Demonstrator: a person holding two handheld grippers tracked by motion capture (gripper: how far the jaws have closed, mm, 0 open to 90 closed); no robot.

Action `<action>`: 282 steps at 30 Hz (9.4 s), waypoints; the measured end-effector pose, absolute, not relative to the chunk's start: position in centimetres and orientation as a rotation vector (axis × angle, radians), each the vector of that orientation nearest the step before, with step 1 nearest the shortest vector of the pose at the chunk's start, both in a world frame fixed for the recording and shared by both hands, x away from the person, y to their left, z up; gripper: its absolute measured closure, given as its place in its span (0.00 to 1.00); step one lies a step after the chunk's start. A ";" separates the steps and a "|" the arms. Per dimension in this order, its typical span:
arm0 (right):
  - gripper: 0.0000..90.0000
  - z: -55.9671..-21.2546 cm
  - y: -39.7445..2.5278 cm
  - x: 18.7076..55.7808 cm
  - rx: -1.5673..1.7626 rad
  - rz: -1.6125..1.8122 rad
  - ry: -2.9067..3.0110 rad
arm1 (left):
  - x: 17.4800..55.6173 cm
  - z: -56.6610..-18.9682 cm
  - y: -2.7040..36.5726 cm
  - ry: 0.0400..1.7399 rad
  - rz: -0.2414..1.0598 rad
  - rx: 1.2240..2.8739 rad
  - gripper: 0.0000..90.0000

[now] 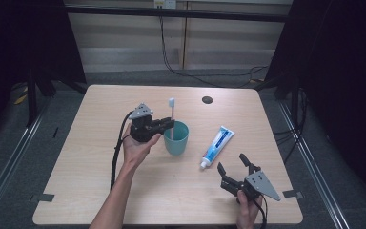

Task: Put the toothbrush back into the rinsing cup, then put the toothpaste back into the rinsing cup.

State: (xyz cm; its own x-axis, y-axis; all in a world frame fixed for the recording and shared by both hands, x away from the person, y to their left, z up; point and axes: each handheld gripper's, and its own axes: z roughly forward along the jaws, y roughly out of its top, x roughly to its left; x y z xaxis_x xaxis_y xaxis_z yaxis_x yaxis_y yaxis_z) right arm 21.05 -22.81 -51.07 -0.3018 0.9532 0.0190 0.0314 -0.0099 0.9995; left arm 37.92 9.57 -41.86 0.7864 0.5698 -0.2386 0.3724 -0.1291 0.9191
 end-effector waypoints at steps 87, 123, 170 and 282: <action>0.15 -51.1 -22.8 21.1 1.087 1.426 1.444 | 30.5 -47.2 21.6 0.816 0.480 1.667 0.17; 0.15 -50.8 -23.2 22.1 1.191 1.422 1.508 | 26.6 -50.6 22.2 0.789 0.631 1.563 0.17; 0.39 -43.1 -24.3 28.1 1.424 1.251 1.860 | 25.4 -51.0 22.6 0.747 0.723 1.465 0.18; 0.30 -47.0 -22.4 40.0 2.293 0.592 2.159 | 25.4 -51.0 22.6 0.741 0.720 1.467 0.18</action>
State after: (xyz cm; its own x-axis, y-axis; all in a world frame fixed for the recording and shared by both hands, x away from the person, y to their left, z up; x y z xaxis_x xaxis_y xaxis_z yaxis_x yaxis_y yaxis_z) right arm 40.00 -22.36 -47.01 0.0250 0.9516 0.3064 0.9747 -0.0913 0.2039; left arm 25.41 22.62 -51.03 0.5953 0.8035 -0.0020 0.0213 -0.0133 0.9997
